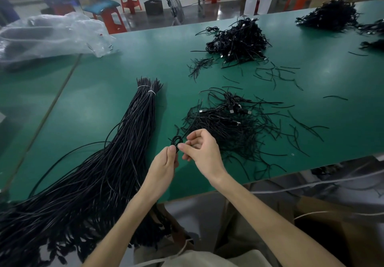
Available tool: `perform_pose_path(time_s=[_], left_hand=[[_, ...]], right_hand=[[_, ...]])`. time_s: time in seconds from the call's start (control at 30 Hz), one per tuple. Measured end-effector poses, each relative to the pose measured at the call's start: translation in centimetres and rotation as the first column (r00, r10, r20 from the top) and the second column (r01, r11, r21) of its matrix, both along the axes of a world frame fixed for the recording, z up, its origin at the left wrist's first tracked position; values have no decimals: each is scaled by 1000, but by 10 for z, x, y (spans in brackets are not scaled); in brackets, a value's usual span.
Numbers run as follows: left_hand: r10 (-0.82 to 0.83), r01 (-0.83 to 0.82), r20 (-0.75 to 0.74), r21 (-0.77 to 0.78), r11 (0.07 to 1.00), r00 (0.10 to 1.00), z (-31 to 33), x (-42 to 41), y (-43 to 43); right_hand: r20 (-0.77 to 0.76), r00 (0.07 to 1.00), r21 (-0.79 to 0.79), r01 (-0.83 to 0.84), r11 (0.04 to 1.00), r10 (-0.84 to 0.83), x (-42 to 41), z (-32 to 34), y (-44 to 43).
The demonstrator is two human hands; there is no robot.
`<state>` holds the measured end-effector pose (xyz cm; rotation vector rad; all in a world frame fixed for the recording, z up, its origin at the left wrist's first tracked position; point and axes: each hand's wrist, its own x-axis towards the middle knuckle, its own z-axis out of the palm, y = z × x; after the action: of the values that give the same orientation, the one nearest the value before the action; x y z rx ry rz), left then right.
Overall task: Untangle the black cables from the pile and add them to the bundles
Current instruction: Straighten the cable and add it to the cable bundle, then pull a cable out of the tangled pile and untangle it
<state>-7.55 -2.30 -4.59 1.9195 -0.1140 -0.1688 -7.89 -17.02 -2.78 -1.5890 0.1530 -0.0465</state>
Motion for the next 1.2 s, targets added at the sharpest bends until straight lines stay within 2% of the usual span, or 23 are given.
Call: perform_pose_path(time_s=[0.23, 0.4, 0.47, 0.57, 0.63, 0.73, 0.9, 1.07, 1.13, 1.2], left_hand=[[-87, 76, 130, 89, 993, 988, 1, -1, 7], [-20, 20, 62, 1, 1000, 998, 5, -1, 6], [15, -14, 16, -59, 998, 1000, 9, -4, 6], [34, -40, -48, -146, 988, 998, 16, -5, 7], [15, -34, -92, -204, 978, 996, 20, -6, 9], [-36, -1, -132, -267, 964, 991, 25, -7, 12], [-83, 49, -117, -269, 962, 990, 26, -9, 14], [-69, 39, -89, -307, 951, 994, 29, -11, 14], [-39, 7, -98, -309, 951, 994, 30, -12, 12], [12, -36, -84, -293, 955, 996, 31, -14, 10]], right_hand=[[-26, 1000, 62, -14, 998, 16, -3, -2, 3], [-29, 997, 110, -65, 992, 68, -6, -1, 6], [-33, 994, 175, -101, 979, 109, -7, 0, 6], [-21, 970, 314, -225, 922, 244, -10, 3, 2], [7, 936, 354, -332, 874, 353, -11, 7, -4], [37, 898, 262, -433, 862, 439, -12, 13, -11], [63, 851, 168, -523, 835, 521, -10, 19, -12], [75, 903, -91, -416, 905, 423, -13, 18, -6], [110, 920, -279, -335, 900, 377, -16, 16, -3], [149, 924, -394, -271, 878, 352, -18, 16, -1]])
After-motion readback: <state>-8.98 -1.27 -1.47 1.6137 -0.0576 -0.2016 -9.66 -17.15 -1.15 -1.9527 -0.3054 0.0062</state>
